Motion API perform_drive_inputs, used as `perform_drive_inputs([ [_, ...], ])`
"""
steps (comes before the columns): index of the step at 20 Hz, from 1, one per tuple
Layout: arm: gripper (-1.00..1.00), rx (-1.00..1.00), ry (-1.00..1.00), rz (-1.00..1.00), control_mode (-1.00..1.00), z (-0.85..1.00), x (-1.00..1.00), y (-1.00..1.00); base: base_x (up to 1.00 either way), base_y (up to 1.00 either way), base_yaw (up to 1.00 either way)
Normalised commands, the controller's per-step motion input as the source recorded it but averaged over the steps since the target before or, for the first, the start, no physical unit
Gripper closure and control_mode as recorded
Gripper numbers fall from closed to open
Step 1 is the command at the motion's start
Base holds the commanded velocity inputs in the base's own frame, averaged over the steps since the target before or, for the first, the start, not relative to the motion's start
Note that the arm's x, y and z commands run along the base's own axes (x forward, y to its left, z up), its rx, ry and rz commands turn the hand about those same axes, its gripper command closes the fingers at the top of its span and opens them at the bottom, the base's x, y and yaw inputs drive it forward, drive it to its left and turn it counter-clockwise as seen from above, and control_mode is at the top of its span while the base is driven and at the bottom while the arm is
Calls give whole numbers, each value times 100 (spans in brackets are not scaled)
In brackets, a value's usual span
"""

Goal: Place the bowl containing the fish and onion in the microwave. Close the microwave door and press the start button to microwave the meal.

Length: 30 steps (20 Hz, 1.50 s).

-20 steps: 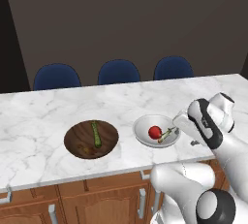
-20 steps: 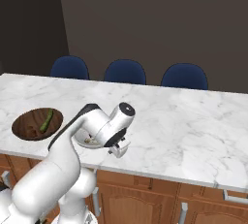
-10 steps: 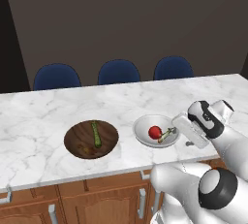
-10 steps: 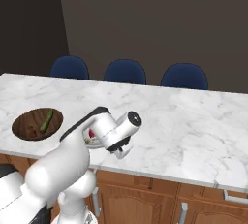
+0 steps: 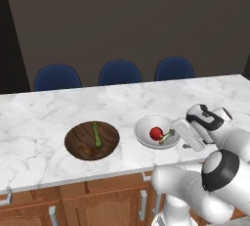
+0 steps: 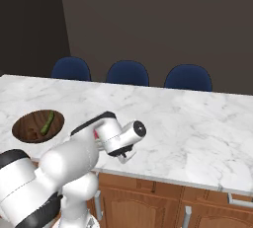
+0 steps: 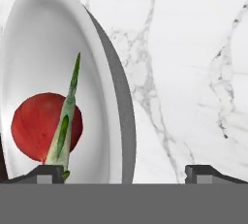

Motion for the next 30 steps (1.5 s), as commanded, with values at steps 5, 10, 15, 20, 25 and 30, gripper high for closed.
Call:
perform_drive_inputs([
  [5, -100, 1, -2, -1, -100, -18, 20, 15, 0, 0, 0],
  [10, 100, 0, 0, -1, -100, -12, 12, 28, 0, 0, 0],
  [15, 100, 0, 0, 0, -100, 0, 0, 2, 0, 0, 0],
  [20, 100, 0, 0, 0, -100, 9, 0, 0, 0, 0, 0],
  [25, 100, 0, 0, 0, -100, 58, -5, 0, 0, 0, 0],
  [30, 100, 0, 0, 1, -100, 76, -29, 0, 0, 0, 0],
])
